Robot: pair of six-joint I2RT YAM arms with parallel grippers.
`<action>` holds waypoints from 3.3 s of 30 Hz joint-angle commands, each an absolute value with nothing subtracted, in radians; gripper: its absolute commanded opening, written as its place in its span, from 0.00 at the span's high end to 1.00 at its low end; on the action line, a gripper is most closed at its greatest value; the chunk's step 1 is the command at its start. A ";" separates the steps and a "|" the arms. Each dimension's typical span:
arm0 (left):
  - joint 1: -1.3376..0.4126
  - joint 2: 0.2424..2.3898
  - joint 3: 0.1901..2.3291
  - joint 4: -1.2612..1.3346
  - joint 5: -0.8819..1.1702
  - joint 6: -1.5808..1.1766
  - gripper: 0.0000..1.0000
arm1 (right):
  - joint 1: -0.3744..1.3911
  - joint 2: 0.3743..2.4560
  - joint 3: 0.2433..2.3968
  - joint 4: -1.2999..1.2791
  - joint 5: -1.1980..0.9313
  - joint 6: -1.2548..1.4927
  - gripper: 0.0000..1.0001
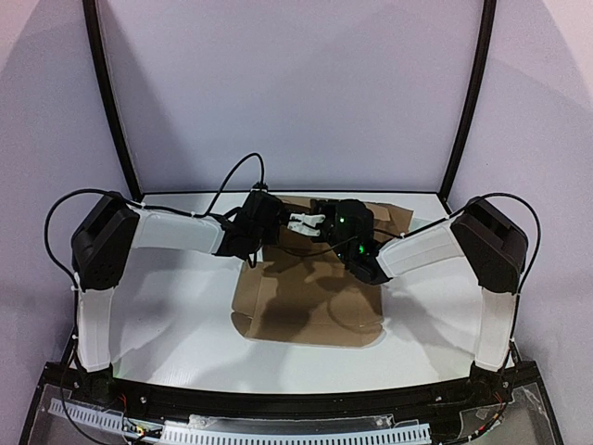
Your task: Fold the paper box
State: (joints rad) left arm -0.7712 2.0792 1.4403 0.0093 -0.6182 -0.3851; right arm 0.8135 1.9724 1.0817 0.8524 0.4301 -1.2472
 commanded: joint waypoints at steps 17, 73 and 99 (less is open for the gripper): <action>-0.712 2.046 1.384 -0.079 -0.566 -0.378 0.72 | 0.827 2.000 1.088 0.663 0.450 -1.189 1.00; -0.712 1.720 1.310 -0.133 -0.340 -0.388 0.99 | 0.722 1.149 1.239 -0.318 0.175 -0.171 0.02; -0.712 1.550 1.186 -0.154 -0.026 -0.270 0.99 | 0.668 1.100 1.333 -0.672 0.138 -0.636 0.02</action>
State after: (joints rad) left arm -0.7143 1.6020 1.1934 -0.1432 -0.0742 -0.2806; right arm 0.6739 1.0927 1.3060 -0.6090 0.1577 -0.5846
